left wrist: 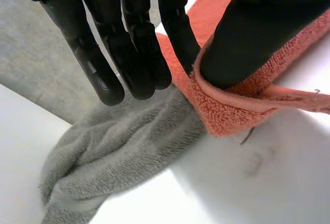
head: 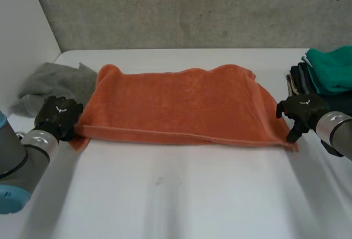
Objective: Fold the laundry.
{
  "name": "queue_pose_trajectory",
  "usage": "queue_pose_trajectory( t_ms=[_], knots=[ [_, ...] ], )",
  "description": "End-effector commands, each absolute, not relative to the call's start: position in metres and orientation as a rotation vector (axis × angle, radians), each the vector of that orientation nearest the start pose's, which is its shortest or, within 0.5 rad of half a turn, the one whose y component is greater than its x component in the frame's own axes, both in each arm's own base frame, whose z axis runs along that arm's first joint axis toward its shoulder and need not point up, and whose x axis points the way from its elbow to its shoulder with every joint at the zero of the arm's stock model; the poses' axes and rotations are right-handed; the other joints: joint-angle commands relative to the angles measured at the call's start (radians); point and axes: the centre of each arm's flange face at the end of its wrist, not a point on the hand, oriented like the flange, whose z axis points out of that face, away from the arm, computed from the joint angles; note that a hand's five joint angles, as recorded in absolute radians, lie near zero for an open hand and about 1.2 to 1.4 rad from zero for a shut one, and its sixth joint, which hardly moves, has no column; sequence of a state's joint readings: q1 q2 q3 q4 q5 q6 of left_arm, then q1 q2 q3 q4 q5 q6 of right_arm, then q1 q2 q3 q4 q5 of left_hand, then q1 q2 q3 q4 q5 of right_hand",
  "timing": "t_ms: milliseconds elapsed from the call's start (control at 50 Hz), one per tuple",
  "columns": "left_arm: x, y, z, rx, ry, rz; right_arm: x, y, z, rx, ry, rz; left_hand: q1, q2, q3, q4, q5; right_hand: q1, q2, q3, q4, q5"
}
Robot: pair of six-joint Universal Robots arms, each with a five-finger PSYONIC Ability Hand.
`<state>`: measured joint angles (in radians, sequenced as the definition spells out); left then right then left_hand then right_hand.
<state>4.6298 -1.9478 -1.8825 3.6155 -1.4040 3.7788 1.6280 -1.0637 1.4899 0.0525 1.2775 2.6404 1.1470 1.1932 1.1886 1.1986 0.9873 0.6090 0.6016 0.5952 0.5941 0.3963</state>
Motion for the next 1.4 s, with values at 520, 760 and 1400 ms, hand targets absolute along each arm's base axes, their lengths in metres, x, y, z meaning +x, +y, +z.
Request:
queue_pose_trajectory(
  t_ms=[520,760,1400],
  knots=[
    [-0.198,-0.368,0.167,0.972,2.102,-1.859,0.175,-0.319,0.150,-0.913,2.503,-1.497,0.249,0.203,0.208,0.198,0.234,-0.066,-0.059,-0.052,-0.051,-0.028],
    [-0.202,-0.379,0.164,0.906,2.198,-1.850,0.183,-0.333,0.122,-0.978,2.481,-1.524,0.249,0.203,0.208,0.198,0.234,0.072,0.079,0.086,0.087,0.110],
    [-0.186,-0.306,0.265,0.869,2.084,-1.953,0.186,-0.342,0.248,-1.063,2.290,-2.020,0.249,0.203,0.208,0.198,0.234,0.787,0.795,0.801,0.802,0.825]
  ],
)
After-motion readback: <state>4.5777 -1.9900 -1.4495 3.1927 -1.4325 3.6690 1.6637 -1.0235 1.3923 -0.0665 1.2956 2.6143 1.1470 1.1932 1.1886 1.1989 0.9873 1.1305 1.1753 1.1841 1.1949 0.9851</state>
